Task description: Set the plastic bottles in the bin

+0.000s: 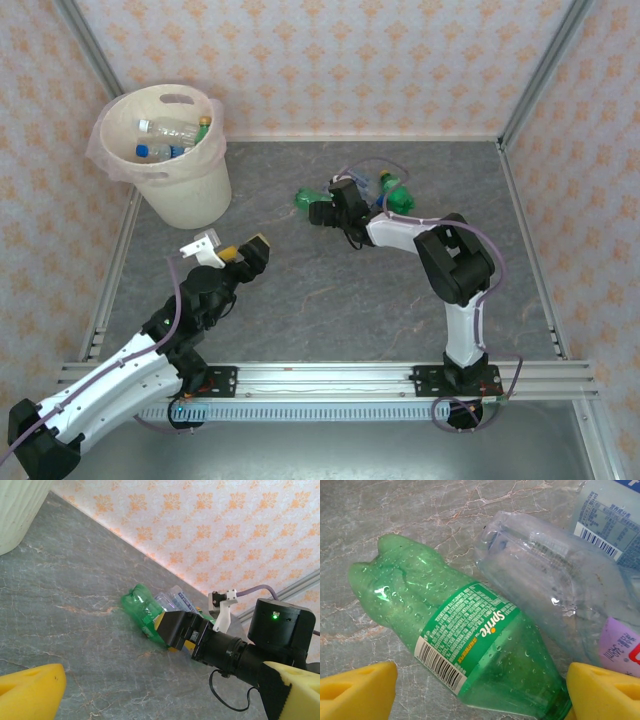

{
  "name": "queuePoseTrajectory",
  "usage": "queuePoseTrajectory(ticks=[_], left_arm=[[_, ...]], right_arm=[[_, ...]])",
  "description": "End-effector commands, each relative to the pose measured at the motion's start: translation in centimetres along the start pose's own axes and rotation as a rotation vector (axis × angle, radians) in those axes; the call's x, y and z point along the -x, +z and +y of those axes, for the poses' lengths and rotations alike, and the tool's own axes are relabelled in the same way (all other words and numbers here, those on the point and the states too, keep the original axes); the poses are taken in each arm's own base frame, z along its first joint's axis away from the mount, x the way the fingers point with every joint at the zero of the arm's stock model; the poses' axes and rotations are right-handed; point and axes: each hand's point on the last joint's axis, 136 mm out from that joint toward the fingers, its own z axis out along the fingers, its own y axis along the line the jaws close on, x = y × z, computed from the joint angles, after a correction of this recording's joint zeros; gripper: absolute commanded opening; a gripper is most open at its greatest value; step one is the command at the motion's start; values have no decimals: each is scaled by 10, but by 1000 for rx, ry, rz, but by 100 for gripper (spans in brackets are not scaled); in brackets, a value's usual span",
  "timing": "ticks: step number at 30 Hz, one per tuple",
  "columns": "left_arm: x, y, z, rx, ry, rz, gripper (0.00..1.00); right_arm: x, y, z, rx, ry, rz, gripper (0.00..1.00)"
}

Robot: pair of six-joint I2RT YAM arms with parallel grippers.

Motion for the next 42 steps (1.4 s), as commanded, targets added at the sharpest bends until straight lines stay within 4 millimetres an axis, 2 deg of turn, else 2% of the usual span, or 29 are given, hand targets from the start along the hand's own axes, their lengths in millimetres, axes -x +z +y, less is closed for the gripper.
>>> queuePoseTrajectory(ticks=[1, 8, 15, 20, 28, 30, 35, 42], left_arm=[[-8, 0, 6, 14, 0, 18, 99], [-13, 6, 3, 3, -2, 37, 99], [-14, 7, 4, 8, 0, 39, 99], [-14, 6, 5, 10, -3, 33, 99], [-17, 8, 6, 12, -4, 43, 99], [-17, 8, 6, 11, -6, 42, 99], [-14, 6, 8, 17, -15, 26, 99], [-13, 6, 11, 29, -26, 16, 99]], right_arm=[[7, 2, -2, -18, -46, -3, 88], [1, 7, -2, -3, -79, 28, 90], [-17, 15, 3, 48, -92, 97, 89], [-25, 13, 10, 95, -87, 122, 86], [-29, 16, 4, 72, -91, 123, 81], [-30, 18, 3, 68, -96, 125, 77], [-33, 20, 3, 68, -103, 134, 62], [-29, 11, 6, 87, -110, 113, 39]])
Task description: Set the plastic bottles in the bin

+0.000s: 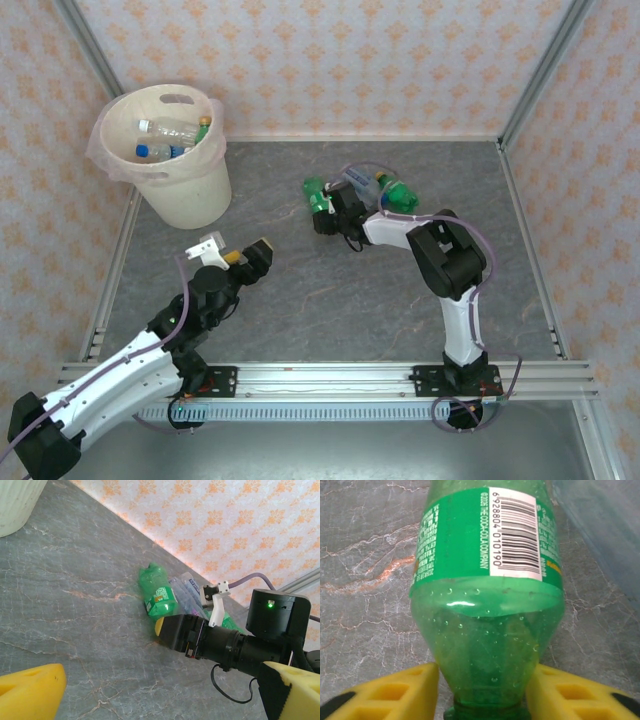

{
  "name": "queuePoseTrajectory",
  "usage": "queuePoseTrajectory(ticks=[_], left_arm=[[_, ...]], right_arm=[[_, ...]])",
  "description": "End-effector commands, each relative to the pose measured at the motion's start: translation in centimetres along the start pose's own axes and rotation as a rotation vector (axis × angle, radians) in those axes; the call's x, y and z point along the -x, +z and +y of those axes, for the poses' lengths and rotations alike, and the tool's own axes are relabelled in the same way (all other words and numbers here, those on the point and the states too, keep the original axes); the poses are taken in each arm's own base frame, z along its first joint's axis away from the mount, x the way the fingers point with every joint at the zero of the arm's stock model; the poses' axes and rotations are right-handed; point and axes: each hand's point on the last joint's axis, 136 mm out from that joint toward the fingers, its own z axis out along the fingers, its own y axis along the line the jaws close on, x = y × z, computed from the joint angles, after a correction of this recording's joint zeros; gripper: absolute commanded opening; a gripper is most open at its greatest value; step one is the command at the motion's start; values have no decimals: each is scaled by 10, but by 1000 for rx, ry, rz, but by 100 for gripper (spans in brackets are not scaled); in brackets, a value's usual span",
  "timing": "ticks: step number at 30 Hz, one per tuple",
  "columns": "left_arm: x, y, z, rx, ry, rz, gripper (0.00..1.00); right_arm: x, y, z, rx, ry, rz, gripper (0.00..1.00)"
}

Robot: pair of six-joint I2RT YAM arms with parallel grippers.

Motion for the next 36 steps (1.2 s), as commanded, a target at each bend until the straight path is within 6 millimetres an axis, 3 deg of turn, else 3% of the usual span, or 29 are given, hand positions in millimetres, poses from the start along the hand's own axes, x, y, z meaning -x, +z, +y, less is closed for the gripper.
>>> queuePoseTrajectory(ticks=[1, 6, 13, 18, 25, 36], left_arm=[[4, -1, 1, 5, -27, -31, 99], [8, -4, 4, -5, -66, -64, 99], [18, -9, 3, -6, -95, -99, 99], [26, -9, -8, -13, -88, -101, 99], [39, 4, -35, -11, -28, -82, 98], [19, 46, -107, -160, 4, 114, 98]], right_arm=[[2, -8, 0, 5, -6, -18, 37], [2, -18, 9, 23, -23, -39, 25], [5, -49, 41, 27, -101, -129, 25], [4, -82, 58, 87, -98, -210, 25], [-6, -140, 75, 171, -117, -367, 25], [-24, -201, 92, 253, -173, -529, 25]])
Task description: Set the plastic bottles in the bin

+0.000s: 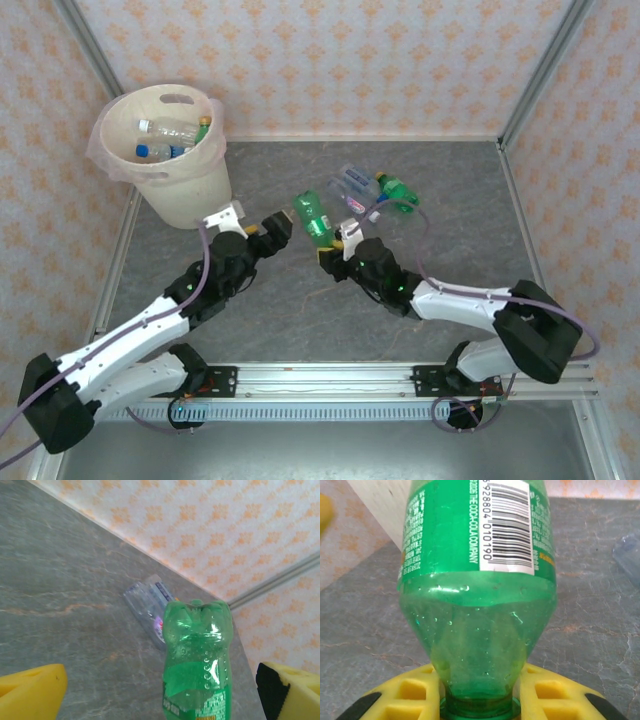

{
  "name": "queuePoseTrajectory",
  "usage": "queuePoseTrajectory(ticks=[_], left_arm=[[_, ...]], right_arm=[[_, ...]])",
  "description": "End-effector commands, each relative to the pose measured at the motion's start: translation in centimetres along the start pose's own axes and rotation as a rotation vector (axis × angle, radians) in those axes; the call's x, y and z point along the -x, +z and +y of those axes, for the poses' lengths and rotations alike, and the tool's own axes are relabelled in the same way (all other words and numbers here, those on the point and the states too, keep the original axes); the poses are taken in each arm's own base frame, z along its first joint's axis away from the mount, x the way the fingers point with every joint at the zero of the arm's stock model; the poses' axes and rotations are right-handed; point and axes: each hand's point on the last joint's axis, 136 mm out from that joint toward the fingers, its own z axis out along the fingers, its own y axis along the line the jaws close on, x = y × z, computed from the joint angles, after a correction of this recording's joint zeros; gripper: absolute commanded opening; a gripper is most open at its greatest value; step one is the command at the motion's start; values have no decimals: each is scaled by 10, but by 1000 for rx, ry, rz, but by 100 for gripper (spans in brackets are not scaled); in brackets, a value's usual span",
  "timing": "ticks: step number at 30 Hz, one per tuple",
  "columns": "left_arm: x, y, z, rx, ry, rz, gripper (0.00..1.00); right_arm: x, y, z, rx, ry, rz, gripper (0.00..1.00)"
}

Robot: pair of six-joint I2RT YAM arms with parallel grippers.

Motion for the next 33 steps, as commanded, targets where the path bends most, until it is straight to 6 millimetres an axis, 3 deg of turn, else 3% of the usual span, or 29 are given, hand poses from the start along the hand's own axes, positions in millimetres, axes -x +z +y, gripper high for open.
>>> queuePoseTrajectory(ticks=[1, 8, 13, 26, 33], left_arm=[[1, 9, -37, -124, 1, 53, 98], [-16, 27, -59, -190, 1, 153, 97], [-20, 35, -55, -174, 18, 174, 95], [-24, 47, -57, -202, 23, 242, 76], [-26, 49, -60, -211, 34, 255, 55]], right_arm=[[27, -12, 6, 5, -25, -124, 25], [22, -15, 10, 29, -36, -116, 25], [21, -16, 13, 38, -55, -119, 26], [20, -19, 26, 64, -89, -126, 26], [20, -20, 28, 74, -88, -127, 27]])
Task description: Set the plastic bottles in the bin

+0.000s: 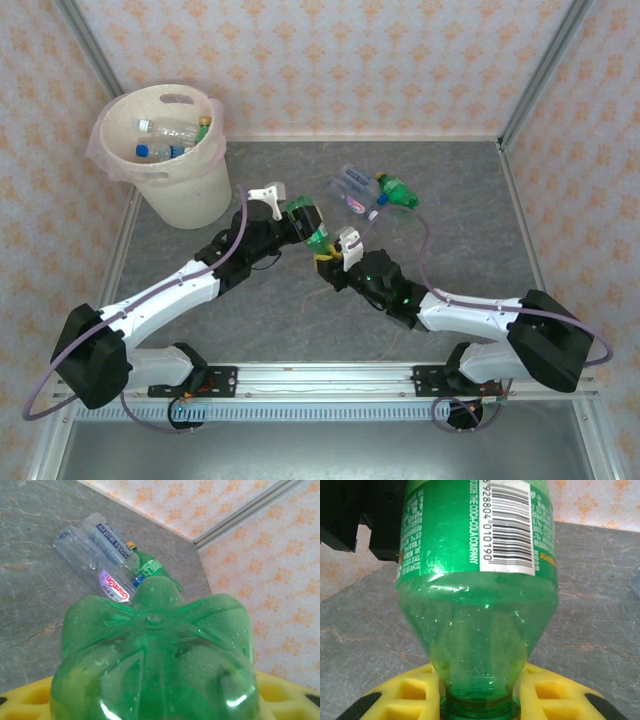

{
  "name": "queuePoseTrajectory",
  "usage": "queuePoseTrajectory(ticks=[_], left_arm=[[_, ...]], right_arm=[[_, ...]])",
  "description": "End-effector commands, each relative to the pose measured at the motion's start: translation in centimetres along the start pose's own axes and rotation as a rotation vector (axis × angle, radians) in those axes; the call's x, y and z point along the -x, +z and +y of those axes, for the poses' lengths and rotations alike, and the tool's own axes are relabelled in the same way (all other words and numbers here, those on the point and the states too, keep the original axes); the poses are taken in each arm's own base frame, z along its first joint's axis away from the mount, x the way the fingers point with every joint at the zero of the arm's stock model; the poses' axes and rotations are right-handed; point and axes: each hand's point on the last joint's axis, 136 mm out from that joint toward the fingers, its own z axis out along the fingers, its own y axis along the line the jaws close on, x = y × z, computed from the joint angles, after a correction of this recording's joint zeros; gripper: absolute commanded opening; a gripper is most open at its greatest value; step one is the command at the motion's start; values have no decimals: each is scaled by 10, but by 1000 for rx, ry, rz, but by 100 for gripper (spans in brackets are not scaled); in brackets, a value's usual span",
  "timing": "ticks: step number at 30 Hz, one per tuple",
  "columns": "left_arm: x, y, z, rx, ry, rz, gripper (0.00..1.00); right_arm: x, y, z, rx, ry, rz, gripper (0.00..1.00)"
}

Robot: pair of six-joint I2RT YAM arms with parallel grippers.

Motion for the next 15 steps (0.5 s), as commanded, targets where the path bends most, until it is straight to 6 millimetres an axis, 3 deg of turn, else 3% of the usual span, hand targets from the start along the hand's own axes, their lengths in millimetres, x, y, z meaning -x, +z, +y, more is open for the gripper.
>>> queuePoseTrajectory(ticks=[1, 5, 8, 11, 14, 15], left_arm=[[11, -1, -15, -45, 19, -17, 54], [15, -5, -13, -39, 18, -43, 52], [20, -11, -11, -38, 4, -87, 51], [24, -16, -12, -47, -3, -114, 50], [26, -19, -9, -36, 1, -127, 49], [26, -20, -7, -29, 0, -133, 49]], right_arm=[[15, -6, 4, 11, -9, -63, 28], [16, -7, 1, -6, -2, -70, 39], [18, -9, -1, -13, 6, -84, 55], [22, -13, -1, -16, 23, -105, 82], [24, -15, -2, -20, 36, -119, 100], [24, -16, -3, -24, 39, -123, 100]])
